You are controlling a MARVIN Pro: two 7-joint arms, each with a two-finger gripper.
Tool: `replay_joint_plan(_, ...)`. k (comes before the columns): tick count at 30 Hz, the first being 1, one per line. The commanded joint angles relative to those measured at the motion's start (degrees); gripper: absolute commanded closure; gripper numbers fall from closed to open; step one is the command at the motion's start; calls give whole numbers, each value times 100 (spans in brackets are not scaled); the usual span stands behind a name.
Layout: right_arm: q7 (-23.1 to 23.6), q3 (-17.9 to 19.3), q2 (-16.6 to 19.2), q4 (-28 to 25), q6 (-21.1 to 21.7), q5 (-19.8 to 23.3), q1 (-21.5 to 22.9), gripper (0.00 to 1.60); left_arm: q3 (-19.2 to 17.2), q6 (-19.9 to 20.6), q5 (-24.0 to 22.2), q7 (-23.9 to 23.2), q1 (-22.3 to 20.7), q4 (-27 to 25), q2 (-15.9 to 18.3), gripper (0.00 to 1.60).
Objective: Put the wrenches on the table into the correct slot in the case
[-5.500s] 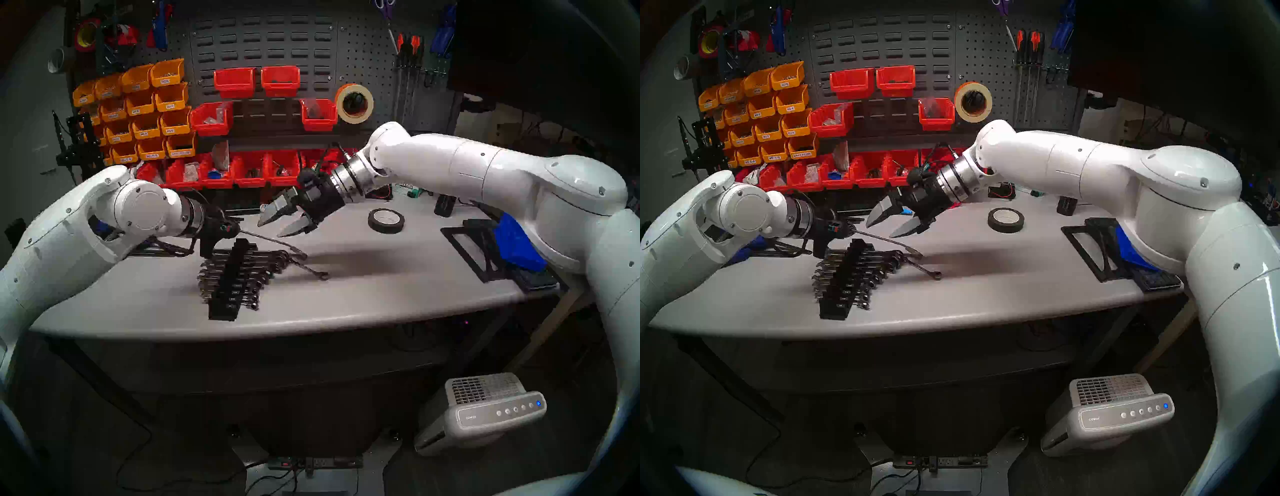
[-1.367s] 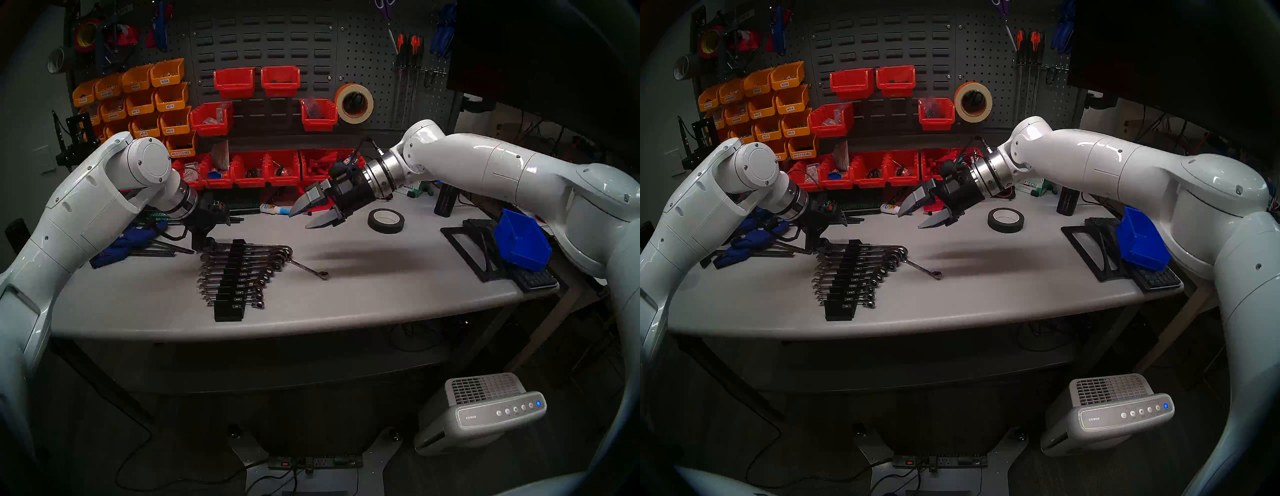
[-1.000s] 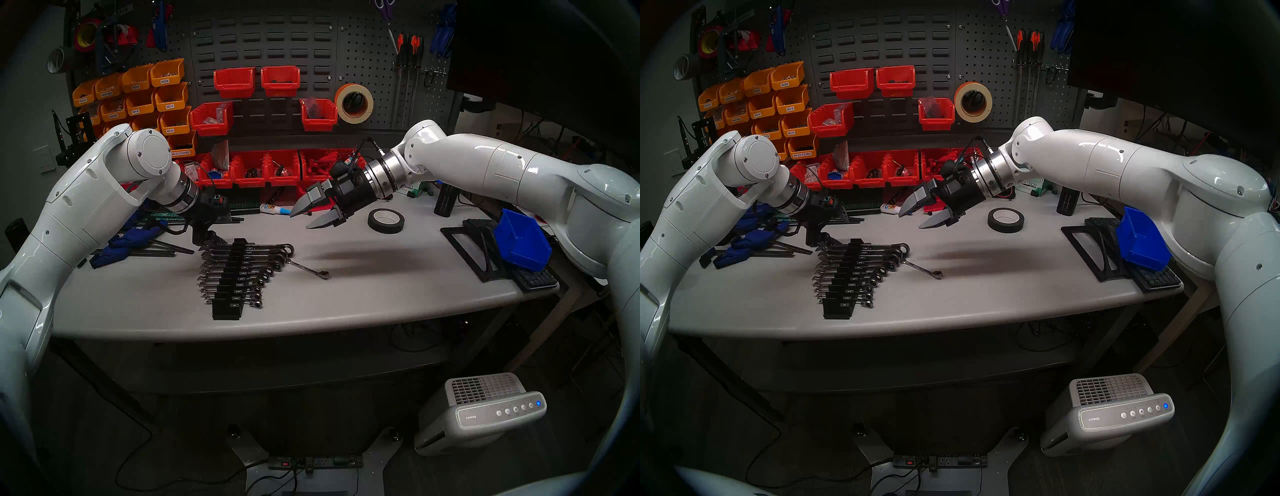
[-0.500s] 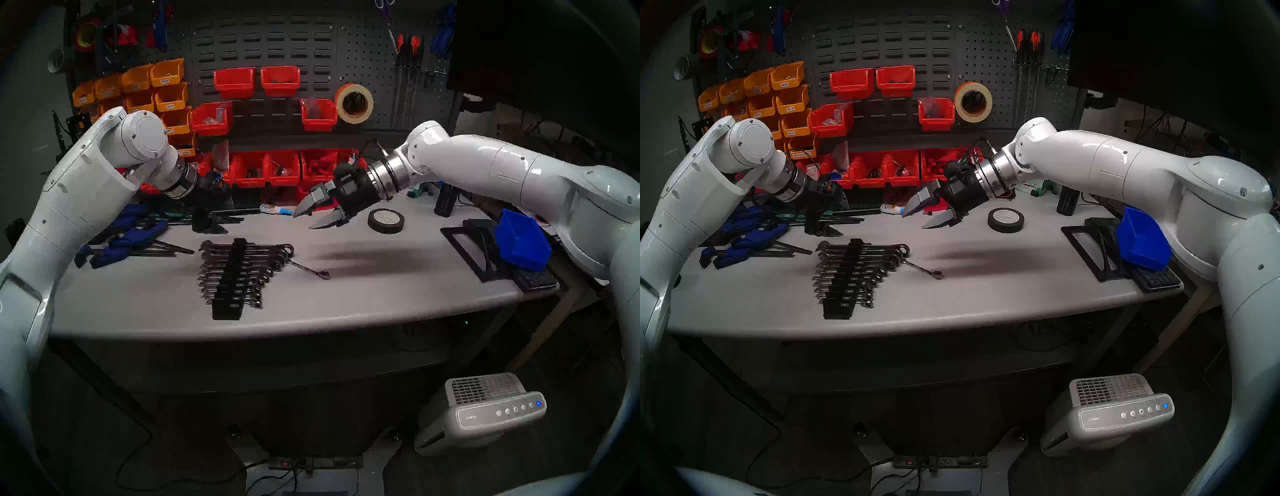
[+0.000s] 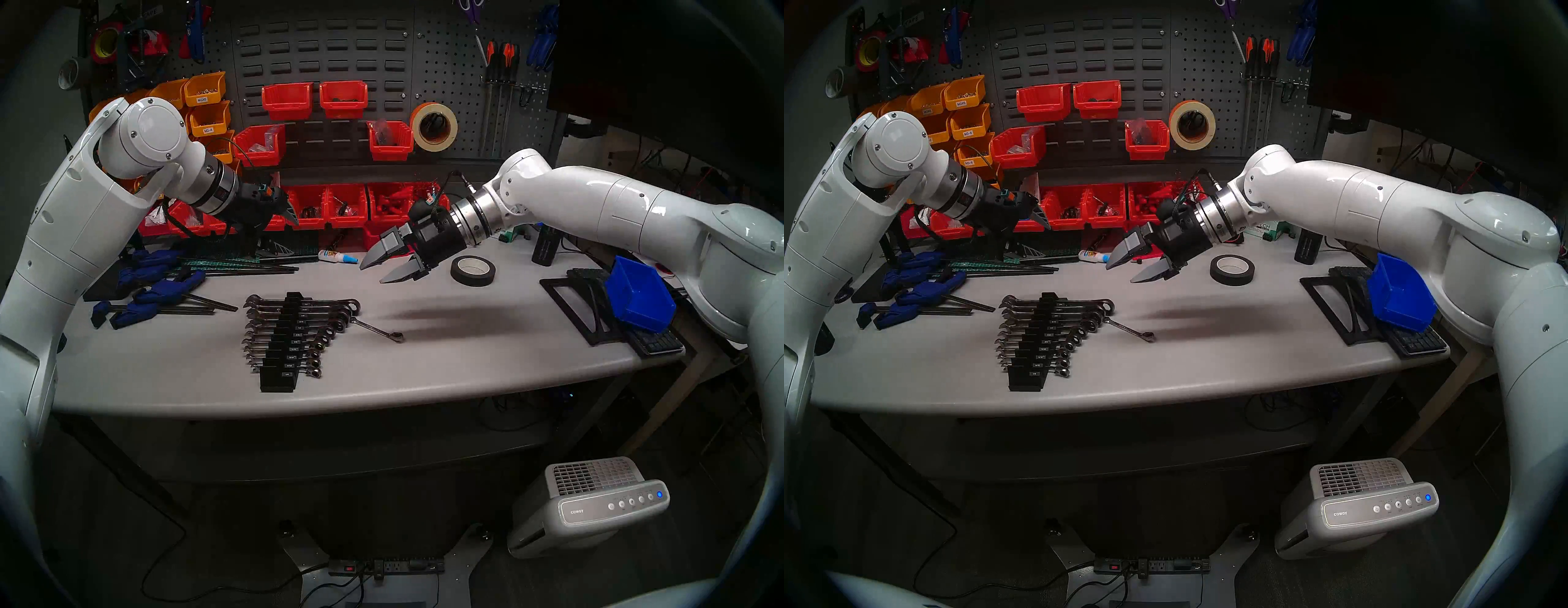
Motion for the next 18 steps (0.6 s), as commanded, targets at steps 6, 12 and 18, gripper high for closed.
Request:
replay_joint_plan(6,442,124,80,-80,-13,-42,263,0,-626,82,-552,158,246,-544,390,0)
replay_joint_plan(12,462,123,104,-121,-13,-74,276,0,-796,139,-757,223,443,-717,496,0)
replay_joint_plan(18,480,121,126,-158,-13,-109,289,0,-980,198,-947,315,668,-882,592,0)
